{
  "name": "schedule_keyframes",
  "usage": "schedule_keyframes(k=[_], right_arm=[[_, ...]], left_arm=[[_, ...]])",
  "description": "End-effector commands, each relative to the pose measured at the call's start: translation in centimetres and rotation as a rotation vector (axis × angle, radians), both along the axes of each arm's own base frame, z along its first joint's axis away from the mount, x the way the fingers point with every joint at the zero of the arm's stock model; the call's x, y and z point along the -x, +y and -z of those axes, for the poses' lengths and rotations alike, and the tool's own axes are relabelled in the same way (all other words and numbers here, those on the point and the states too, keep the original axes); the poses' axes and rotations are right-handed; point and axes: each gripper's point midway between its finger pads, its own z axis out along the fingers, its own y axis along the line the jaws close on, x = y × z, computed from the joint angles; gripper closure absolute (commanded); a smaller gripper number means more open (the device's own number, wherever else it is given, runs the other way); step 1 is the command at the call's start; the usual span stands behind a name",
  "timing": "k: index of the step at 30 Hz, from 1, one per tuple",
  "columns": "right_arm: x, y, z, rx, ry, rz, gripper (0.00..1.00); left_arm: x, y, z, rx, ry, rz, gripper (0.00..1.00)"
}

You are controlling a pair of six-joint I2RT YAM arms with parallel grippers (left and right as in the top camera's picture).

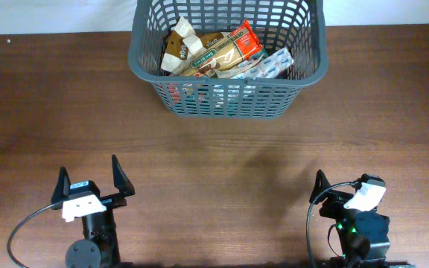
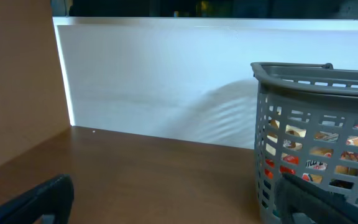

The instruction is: Pack container

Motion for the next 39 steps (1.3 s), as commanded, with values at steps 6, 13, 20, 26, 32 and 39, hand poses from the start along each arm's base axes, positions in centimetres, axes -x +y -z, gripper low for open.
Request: schedule_keyframes(k=[6, 13, 20, 26, 32, 39], right_arm=[[0.0, -0.2, 0.2, 0.001, -0.003, 0.013, 0.01], [0.0, -0.2, 0.2, 0.001, -0.003, 0.013, 0.01], [0.0, -0.2, 0.2, 0.001, -0.003, 0.013, 0.01], [0.0, -0.2, 0.2, 0.001, -0.003, 0.013, 0.01], [0.0, -0.2, 0.2, 0.001, -0.003, 0.013, 0.01], [0.0, -0.2, 0.2, 0.001, -0.003, 0.013, 0.01]], left_arm=[[-1.3, 0.1, 4.8, -0.013, 0.052, -0.01, 0.01], [-1.3, 0.3, 5.1, -0.012, 0.055, -0.023, 0.01], [-1.3, 0.2, 7.7, -0.02, 0.159, -0.021, 0.01], [-1.3, 0.2, 7.8, -0.02, 0.164, -0.021, 0.01], [-1.3, 0.2, 7.8, -0.02, 0.164, -0.021, 0.01], [-1.3, 0.2, 7.8, -0.02, 0.164, -0.021, 0.01]])
